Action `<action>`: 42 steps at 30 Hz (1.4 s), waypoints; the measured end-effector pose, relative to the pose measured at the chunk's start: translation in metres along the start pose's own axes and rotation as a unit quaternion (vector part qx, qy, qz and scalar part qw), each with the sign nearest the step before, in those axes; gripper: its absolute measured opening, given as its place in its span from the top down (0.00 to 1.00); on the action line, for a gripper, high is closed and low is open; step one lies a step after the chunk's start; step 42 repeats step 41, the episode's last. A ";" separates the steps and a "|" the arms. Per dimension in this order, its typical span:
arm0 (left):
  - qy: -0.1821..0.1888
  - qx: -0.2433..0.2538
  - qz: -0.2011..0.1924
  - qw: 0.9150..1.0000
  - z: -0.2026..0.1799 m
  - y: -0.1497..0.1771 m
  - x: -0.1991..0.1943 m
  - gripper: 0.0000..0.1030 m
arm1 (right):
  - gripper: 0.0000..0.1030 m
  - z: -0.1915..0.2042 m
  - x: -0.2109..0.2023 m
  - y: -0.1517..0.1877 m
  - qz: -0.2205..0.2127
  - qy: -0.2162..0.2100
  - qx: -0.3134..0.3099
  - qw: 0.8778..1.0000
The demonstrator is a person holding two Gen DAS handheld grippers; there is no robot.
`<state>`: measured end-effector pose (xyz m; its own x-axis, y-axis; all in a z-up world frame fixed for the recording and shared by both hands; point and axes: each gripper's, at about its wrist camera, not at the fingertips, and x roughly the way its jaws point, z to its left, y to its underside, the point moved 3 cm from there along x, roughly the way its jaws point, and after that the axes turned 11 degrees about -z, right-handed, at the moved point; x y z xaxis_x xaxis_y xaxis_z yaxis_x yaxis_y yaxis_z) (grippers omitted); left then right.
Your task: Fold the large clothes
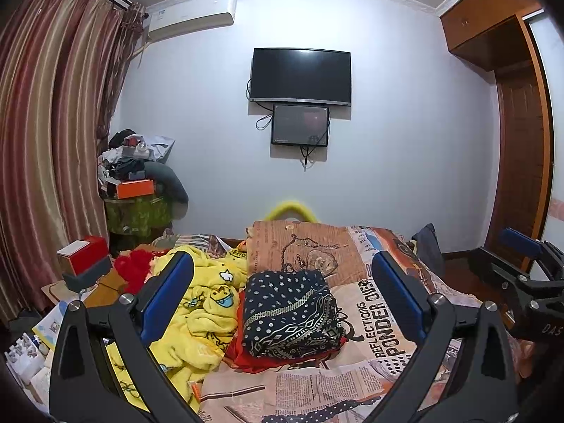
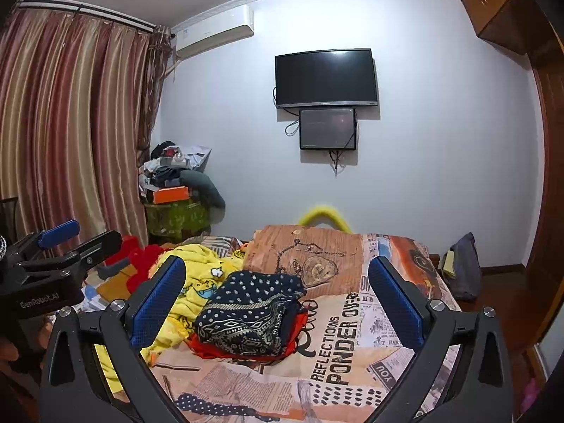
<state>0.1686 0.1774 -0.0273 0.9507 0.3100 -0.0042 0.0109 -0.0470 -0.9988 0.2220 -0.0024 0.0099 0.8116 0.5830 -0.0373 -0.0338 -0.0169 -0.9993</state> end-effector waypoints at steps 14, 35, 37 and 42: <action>0.008 -0.005 0.009 1.000 0.001 0.002 0.002 0.01 | 0.00 -0.001 -0.002 0.000 0.001 0.002 0.006 1.000; 0.030 -0.011 0.025 0.999 0.000 0.009 0.002 0.01 | 0.00 -0.003 -0.001 0.003 0.004 0.006 0.016 1.000; 0.030 -0.010 0.026 0.999 0.000 0.009 0.002 0.01 | 0.00 -0.003 -0.001 0.003 0.005 0.006 0.018 1.000; 0.032 -0.009 0.027 0.999 0.000 0.011 0.002 0.01 | 0.00 -0.001 0.001 0.004 0.006 0.007 0.019 1.000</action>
